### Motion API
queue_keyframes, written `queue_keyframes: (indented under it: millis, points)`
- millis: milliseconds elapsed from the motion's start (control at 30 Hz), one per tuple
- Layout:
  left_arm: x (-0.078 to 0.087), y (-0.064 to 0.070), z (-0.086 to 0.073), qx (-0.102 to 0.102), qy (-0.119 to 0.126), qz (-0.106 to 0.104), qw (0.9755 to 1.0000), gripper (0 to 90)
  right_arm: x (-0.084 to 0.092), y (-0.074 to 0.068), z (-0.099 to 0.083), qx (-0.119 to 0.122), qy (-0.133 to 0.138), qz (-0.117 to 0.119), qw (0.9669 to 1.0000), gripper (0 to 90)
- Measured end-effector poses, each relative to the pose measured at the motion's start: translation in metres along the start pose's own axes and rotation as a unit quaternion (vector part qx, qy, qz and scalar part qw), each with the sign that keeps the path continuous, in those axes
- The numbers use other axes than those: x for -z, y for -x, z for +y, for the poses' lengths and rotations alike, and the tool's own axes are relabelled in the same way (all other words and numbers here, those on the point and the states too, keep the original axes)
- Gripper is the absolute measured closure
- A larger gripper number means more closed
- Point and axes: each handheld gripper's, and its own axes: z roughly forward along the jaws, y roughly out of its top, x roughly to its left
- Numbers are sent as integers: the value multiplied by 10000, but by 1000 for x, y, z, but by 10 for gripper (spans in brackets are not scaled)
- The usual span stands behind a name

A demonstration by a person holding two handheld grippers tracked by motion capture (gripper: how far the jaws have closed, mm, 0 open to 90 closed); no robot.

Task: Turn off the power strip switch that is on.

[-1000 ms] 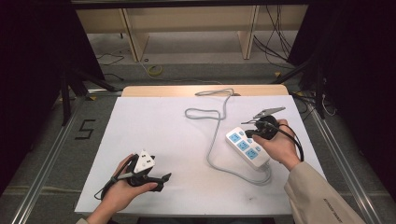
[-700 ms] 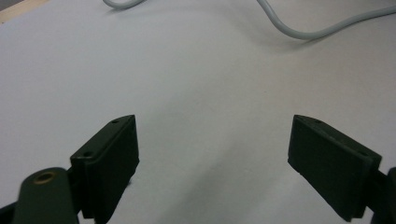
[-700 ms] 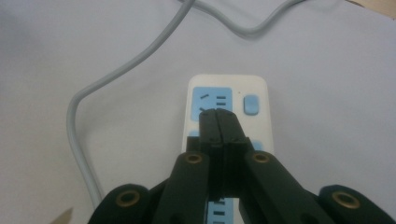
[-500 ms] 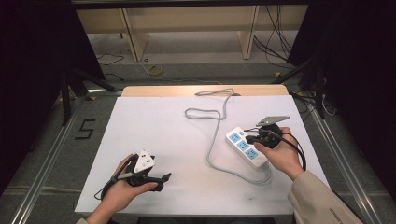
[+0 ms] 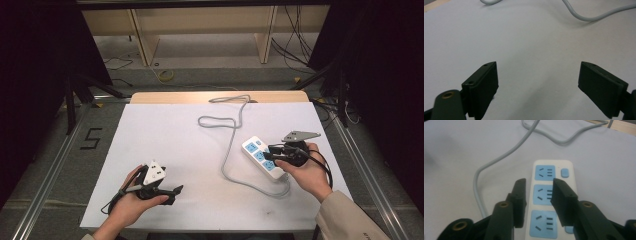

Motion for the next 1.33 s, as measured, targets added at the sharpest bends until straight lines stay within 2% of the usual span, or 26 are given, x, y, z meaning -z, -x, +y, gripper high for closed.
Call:
queue_keyframes:
  millis: [233, 433, 533, 767, 1333]
  points:
    - [1, -1, 0, 5, 5, 14, 10000, 160, 3, -3, -12, 19, 256, 186, 9995, 446]
    - [1, -1, 0, 11, 19, 22, 10000, 159, 13, -9, -26, 19, 472, 240, 9986, 357]
    - [1, -1, 0, 16, 9, 24, 10000, 160, 18, -12, -34, 96, 539, 244, 9982, 332]
    - [2, -1, -1, 13, 16, 26, 10000, 160, 28, -17, -47, 162, 506, 248, 9983, 289]
    - [2, 0, 1, 9, 32, 41, 10000, 160, 38, -17, -54, 120, 660, 191, 9976, 263]
